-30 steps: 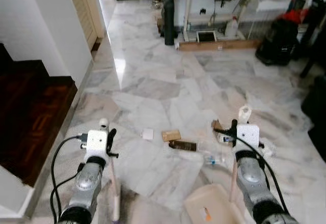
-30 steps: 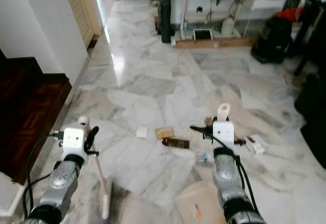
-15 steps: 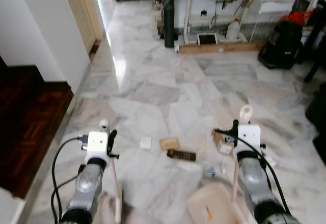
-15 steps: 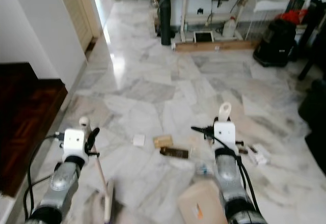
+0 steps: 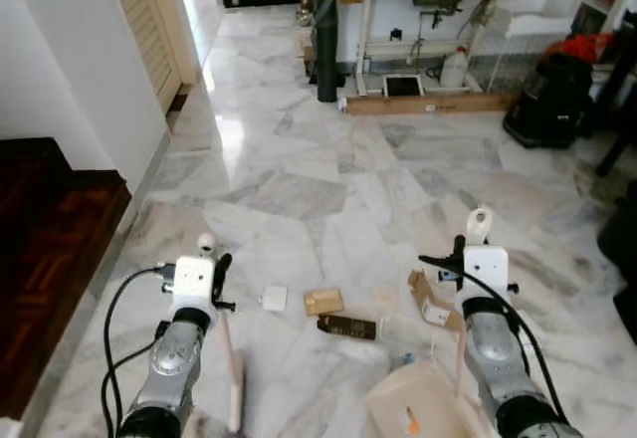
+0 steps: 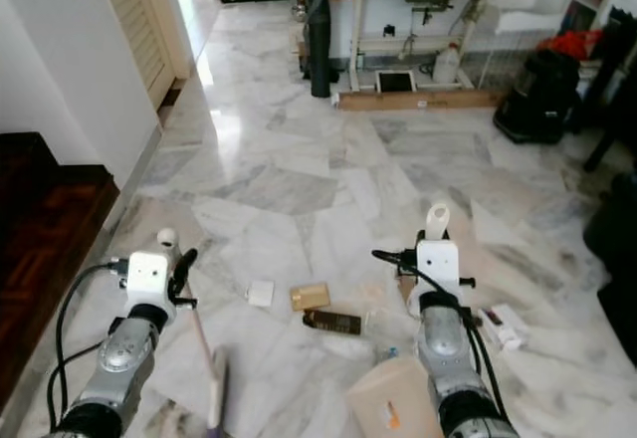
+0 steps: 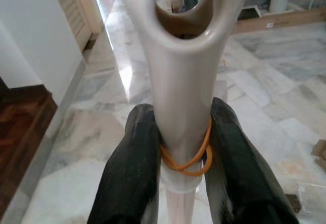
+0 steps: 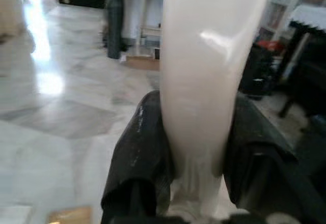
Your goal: Sweep floor
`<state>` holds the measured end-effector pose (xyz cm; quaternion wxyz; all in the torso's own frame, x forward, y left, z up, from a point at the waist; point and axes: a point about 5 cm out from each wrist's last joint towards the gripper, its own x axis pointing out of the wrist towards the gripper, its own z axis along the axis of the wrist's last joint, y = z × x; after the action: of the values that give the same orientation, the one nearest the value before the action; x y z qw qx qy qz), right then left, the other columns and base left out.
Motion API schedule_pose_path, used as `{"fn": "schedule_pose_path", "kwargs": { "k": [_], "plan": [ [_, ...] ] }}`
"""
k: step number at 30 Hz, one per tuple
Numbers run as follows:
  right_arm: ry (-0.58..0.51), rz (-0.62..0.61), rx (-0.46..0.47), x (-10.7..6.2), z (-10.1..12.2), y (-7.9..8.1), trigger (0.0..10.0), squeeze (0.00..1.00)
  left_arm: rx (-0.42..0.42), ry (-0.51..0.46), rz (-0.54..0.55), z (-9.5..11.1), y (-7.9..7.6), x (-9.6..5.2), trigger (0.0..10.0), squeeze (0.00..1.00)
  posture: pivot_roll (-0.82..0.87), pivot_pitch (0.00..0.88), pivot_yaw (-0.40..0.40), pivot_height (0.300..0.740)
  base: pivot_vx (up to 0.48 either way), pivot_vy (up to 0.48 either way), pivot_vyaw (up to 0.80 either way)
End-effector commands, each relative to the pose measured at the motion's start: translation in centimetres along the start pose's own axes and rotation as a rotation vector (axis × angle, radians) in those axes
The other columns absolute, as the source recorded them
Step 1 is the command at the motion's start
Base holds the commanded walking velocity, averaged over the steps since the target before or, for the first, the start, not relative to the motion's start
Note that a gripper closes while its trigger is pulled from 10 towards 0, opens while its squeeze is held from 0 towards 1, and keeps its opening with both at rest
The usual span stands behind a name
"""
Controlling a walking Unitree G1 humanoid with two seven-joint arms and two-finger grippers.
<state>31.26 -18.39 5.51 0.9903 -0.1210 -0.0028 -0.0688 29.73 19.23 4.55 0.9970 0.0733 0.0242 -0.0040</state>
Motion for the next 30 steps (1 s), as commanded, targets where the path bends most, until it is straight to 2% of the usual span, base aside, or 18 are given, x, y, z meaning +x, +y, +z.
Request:
{"fn": "schedule_pose_path", "kwargs": {
  "k": [1, 18, 30],
  "plan": [
    [-0.031, -0.019, 0.017, 0.23, 0.54, -0.49, 10.0, 0.0, 0.023, -0.05, -0.005, 1.0, 0.18, 0.46, 10.0, 0.0, 0.03, 0.0, 0.048, 0.74, 0.0, 0.0, 0.0],
    [-0.029, -0.024, 0.022, 0.27, 0.56, -0.47, 10.0, 0.0, 0.044, -0.044, 0.002, 1.0, 0.23, 0.54, 10.0, 0.0, 0.04, 0.0, 0.047, 0.74, 0.0, 0.0, 0.0],
    [-0.028, -0.025, 0.024, 0.32, 0.62, -0.41, 10.0, 0.0, 0.041, -0.044, 0.013, 1.0, 0.38, 0.53, 10.0, 0.0, 0.04, 0.0, 0.044, 0.74, 0.0, -0.294, 0.0]
  ]
}}
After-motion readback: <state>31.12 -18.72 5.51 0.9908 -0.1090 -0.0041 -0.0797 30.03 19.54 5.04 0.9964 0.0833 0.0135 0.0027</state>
